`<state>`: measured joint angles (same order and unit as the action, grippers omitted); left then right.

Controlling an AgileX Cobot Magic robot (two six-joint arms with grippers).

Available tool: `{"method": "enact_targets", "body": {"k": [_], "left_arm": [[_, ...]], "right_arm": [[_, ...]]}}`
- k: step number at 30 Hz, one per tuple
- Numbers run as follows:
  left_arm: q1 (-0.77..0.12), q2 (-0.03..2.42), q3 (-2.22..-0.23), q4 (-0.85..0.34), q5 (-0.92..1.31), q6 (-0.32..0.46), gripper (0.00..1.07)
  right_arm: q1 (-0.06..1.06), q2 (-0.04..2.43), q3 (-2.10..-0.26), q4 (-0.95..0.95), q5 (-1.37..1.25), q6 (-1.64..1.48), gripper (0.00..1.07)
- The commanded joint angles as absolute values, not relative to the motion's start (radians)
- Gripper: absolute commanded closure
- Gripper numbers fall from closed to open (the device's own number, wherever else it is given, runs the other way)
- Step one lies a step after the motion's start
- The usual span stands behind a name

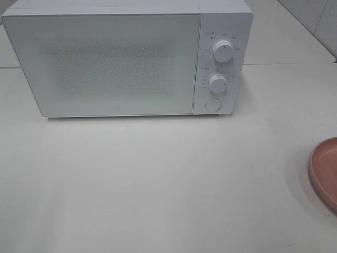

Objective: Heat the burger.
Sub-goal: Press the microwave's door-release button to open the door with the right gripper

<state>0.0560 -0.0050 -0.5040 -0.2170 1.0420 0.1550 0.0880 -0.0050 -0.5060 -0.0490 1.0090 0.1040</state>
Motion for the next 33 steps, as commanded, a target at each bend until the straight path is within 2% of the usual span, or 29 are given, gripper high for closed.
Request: {"method": "enact_targets", "body": {"k": [1, 19, 33], "left_arm": [[0.051, -0.025, -0.504, -0.22, 1.039, 0.152, 0.07], [0.051, -0.025, -0.504, -0.22, 1.039, 0.152, 0.07], [0.051, -0.025, -0.504, -0.22, 1.039, 0.152, 0.07]], "right_arm": [[0.083, -0.029, -0.504, -0.051, 1.005, 0.101, 0.34], [0.083, -0.024, -0.51, -0.05, 1.003, 0.101, 0.34], [0.083, 0.177, -0.545, -0.047, 0.876, 0.113, 0.34]]}}
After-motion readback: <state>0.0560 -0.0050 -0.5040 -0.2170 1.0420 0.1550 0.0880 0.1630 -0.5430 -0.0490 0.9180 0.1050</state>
